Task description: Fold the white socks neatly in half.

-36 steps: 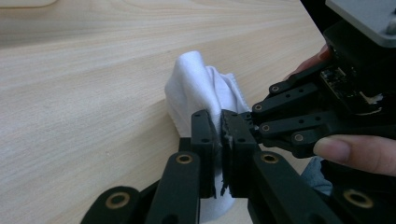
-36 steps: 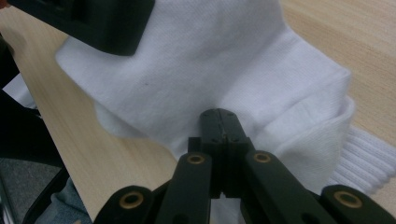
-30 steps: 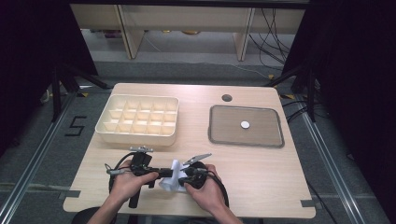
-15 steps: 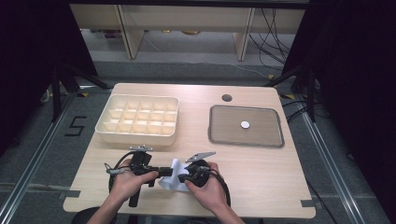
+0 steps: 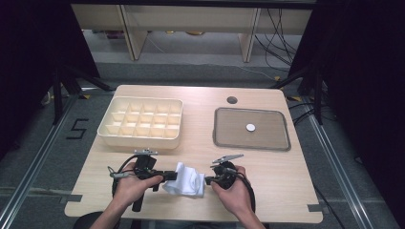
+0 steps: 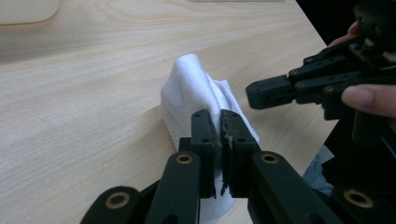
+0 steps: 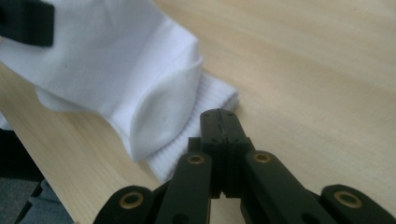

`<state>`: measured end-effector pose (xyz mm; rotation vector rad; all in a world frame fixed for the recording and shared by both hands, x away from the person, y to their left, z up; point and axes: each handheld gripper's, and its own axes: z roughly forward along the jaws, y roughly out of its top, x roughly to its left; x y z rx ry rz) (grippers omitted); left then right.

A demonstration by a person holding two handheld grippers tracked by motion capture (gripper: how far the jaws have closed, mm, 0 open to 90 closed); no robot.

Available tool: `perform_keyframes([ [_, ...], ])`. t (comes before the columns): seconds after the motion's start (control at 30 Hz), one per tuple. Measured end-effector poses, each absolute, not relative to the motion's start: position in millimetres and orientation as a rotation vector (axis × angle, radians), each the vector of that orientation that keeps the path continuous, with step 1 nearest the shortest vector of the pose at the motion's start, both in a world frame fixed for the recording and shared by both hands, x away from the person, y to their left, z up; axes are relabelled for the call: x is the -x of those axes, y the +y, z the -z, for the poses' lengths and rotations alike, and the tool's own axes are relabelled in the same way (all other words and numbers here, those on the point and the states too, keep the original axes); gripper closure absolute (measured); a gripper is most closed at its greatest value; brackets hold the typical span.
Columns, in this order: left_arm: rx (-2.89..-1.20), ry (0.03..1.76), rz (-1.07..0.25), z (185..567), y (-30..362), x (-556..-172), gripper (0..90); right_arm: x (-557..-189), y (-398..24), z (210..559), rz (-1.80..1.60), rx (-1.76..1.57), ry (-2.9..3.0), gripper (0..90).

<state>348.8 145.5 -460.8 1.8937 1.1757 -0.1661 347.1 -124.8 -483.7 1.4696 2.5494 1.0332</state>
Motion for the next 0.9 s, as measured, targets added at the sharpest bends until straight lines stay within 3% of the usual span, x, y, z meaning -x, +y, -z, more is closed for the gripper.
perform_keyframes([
  [0.9,-1.913,1.157,0.126,459,136,-349,84.3,-344,-108,493,-0.997,-1.492,2.581,90.0],
])
